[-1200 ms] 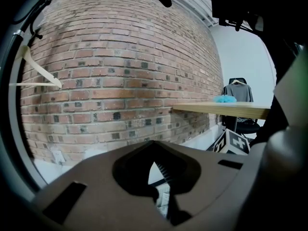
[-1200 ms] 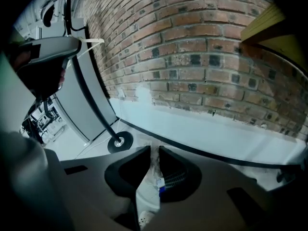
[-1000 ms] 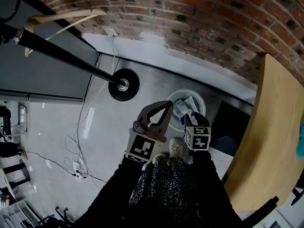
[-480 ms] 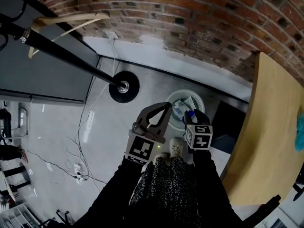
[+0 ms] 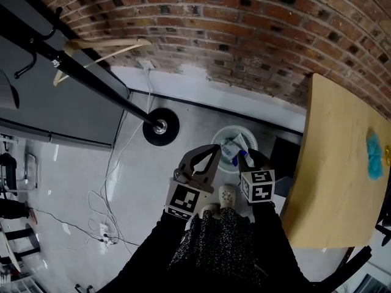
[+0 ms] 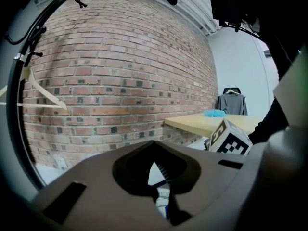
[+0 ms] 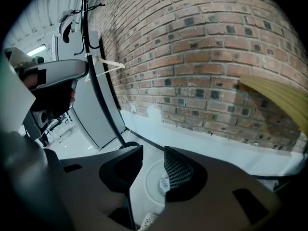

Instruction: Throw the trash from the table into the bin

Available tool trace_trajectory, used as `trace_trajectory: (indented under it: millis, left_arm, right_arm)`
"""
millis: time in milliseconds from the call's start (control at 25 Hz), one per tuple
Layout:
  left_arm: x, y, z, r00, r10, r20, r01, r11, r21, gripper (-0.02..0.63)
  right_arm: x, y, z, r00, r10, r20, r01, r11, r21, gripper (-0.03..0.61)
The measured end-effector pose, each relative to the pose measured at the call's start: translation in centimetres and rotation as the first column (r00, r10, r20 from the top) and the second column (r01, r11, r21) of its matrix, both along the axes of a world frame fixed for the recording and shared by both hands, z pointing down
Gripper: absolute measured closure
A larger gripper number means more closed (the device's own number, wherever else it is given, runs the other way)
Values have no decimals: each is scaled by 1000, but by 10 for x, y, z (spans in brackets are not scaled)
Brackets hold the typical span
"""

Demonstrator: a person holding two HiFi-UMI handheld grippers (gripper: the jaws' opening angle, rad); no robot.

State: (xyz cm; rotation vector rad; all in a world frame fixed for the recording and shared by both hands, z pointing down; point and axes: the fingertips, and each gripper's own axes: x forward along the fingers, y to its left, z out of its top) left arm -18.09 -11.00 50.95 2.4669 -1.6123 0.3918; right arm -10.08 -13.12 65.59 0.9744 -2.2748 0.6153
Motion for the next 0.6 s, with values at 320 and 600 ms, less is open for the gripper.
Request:
trace_trajectory:
  millis: [320, 600]
  left_arm:
    - [-4, 25, -56, 1000, 13, -2, -13, 999, 48, 607]
    - [-7, 55, -92, 1000, 16, 0, -16, 998, 66, 607]
  right_arm:
    - [2, 13, -76, 999, 30, 25, -32, 994, 102, 501]
    - [3, 45, -127, 998, 36, 50, -44, 986, 159, 566]
